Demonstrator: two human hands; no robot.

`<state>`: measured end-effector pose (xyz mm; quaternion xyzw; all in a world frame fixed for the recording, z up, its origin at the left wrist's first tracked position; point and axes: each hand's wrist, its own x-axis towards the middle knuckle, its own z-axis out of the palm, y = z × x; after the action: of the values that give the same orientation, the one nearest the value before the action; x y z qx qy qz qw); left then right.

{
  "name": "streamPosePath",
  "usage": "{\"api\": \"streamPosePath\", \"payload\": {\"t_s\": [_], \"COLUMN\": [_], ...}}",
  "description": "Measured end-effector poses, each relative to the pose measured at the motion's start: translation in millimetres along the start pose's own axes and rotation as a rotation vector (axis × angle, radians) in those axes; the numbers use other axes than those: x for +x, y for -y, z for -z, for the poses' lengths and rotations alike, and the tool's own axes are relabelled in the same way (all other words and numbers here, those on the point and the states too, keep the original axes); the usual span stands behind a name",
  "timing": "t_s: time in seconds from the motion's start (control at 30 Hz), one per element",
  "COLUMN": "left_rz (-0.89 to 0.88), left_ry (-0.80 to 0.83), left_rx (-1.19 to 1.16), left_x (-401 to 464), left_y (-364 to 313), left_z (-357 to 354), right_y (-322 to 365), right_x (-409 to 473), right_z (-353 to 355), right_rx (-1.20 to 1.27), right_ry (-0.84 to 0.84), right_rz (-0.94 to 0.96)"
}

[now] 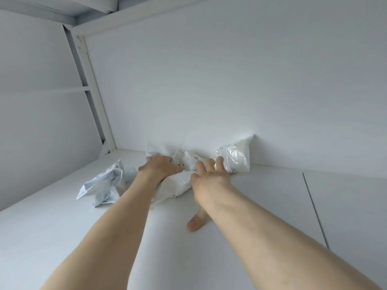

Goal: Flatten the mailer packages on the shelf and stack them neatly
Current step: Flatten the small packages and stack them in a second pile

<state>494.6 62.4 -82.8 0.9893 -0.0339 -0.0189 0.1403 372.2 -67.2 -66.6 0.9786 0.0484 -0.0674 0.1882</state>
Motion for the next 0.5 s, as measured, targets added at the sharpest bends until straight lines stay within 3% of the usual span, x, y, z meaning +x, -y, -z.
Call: {"api": "streamPosePath", "payload": {"t_s": [0.17,0.27,0.37,0.5], "left_rz": [-0.063,-0.129,-0.191,-0.273], "left_ry": [-0.05,-0.064,-0.044,-0.035], "left_rx": [0.077,0.111,0.114,0.133], "left_x": [-40.1,-75.4,-110.4,-155.5], "left_y": [-21.9,-39.1,-55.3,-74.0], "left_z": [-11.3,-18.3,-19.6,-27.8], "right_y": [-29.8,-73.4,-109.1,-131.8], "right_x": [-26.6,-51.4,-64.1,-84.9], "right_z": [-6.1,-12.9,-21.0,-46.7], "right_rx": [0.035,0.166,0.306,0.827], "right_ry": [-0.216,-0.262,-0.13,0.019], "right_rz": [0.076,-0.045,-0.249,-0.451]}}
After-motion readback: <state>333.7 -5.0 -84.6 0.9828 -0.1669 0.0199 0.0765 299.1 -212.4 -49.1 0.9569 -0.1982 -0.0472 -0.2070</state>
